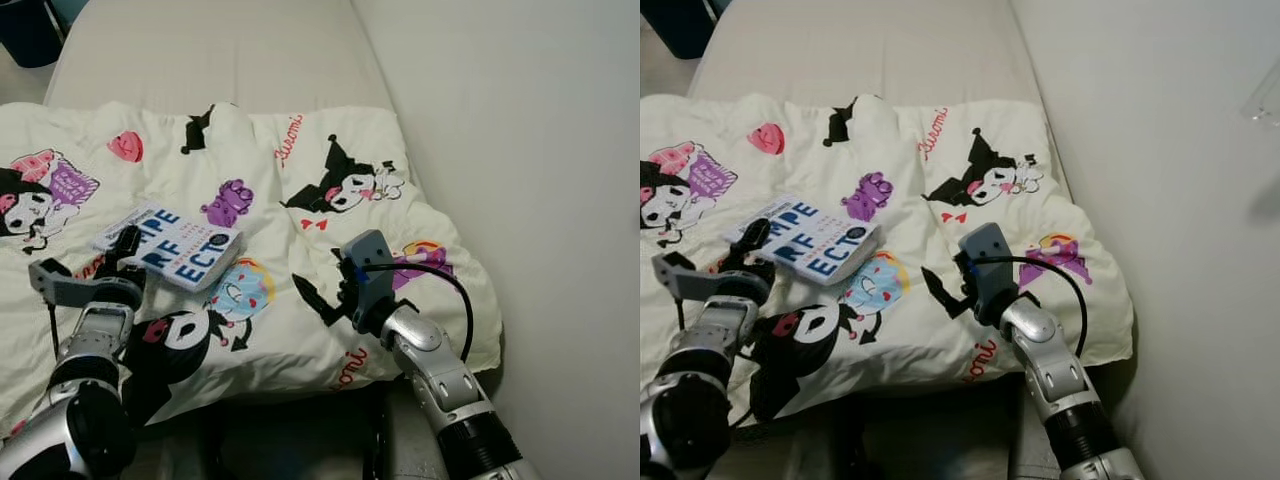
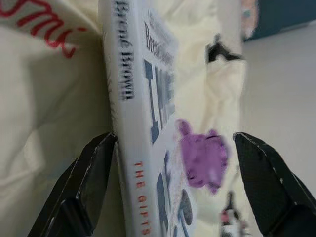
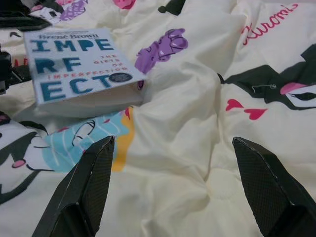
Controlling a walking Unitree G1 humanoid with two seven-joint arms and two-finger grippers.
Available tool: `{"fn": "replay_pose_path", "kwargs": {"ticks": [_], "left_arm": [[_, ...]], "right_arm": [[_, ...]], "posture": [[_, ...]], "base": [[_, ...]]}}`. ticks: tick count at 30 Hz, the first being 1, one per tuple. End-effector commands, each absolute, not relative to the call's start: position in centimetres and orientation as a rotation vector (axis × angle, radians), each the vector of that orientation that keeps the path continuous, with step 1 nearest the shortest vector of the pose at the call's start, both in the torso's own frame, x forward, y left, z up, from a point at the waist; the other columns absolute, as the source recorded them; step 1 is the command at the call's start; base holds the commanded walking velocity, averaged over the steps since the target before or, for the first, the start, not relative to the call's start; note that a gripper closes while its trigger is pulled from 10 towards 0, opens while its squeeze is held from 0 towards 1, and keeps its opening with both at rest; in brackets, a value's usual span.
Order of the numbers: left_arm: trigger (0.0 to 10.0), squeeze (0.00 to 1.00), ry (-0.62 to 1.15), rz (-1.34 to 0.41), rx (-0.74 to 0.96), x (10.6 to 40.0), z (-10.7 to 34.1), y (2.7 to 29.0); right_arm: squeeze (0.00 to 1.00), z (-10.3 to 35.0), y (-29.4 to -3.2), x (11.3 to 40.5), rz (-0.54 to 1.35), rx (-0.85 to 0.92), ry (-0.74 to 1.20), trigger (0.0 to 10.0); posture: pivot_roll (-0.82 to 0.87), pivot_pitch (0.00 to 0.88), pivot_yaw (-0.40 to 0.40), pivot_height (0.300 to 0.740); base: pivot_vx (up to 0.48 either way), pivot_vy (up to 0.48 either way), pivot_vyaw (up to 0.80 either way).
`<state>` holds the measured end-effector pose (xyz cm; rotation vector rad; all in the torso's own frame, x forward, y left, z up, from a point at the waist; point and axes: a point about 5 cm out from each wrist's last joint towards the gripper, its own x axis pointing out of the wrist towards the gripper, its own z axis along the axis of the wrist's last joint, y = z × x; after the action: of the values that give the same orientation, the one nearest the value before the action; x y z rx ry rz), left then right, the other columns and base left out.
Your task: Clean up the room
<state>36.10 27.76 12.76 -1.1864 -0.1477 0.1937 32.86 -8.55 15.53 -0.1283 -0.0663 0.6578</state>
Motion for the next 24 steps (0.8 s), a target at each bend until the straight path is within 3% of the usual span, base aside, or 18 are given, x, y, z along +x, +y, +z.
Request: {"fn": "replay_pose_path", "kwargs": {"ticks": [1, 3, 4, 5, 19, 24], "left_arm": [[6.3, 0.00, -0.086, 0.260, -1.149, 35.6, 11.5, 28.0], [6.3, 0.00, -0.086, 0.260, -1.149, 35.6, 11.5, 28.0], [4.5, 0.00, -0.078, 0.269, -1.151, 35.6, 11.4, 28.0], [0.0, 0.00, -0.063, 0.275, -1.152, 35.6, 11.3, 27.9], [0.0, 0.00, -0.072, 0.202, -1.137, 35.5, 11.2, 27.7], [0.0, 0.00, -0.090, 0.184, -1.134, 35.5, 11.5, 27.8]], "right_arm": [[0.00, 15.0, -8.6, 32.4, 0.665, -0.127, -0.044, 10.0], [0.00, 15.0, -8.6, 32.4, 0.665, -0.127, -0.044, 10.0], [0.00, 15.0, -8.5, 32.4, 0.665, -0.126, -0.045, 10.0], [0.00, 15.0, -8.5, 32.4, 0.665, -0.124, -0.045, 10.0], [0.00, 15.2, -8.3, 32.4, 0.677, -0.109, -0.058, 10.0], [0.00, 16.2, -6.6, 30.1, 0.970, 0.004, -0.095, 10.0]], "posture": [[-0.11, 0.371, 0.019, 0.570], [-0.11, 0.371, 0.019, 0.570], [-0.11, 0.371, 0.019, 0.570], [-0.11, 0.371, 0.019, 0.570], [-0.12, 0.363, 0.019, 0.570], [-0.11, 0.360, 0.020, 0.570]], "base": [[0.000, 0.000, 0.00], [0.000, 0.000, 0.00], [0.000, 0.000, 0.00], [0.000, 0.000, 0.00], [0.000, 0.000, 0.00], [0.000, 0.000, 0.00]]}}
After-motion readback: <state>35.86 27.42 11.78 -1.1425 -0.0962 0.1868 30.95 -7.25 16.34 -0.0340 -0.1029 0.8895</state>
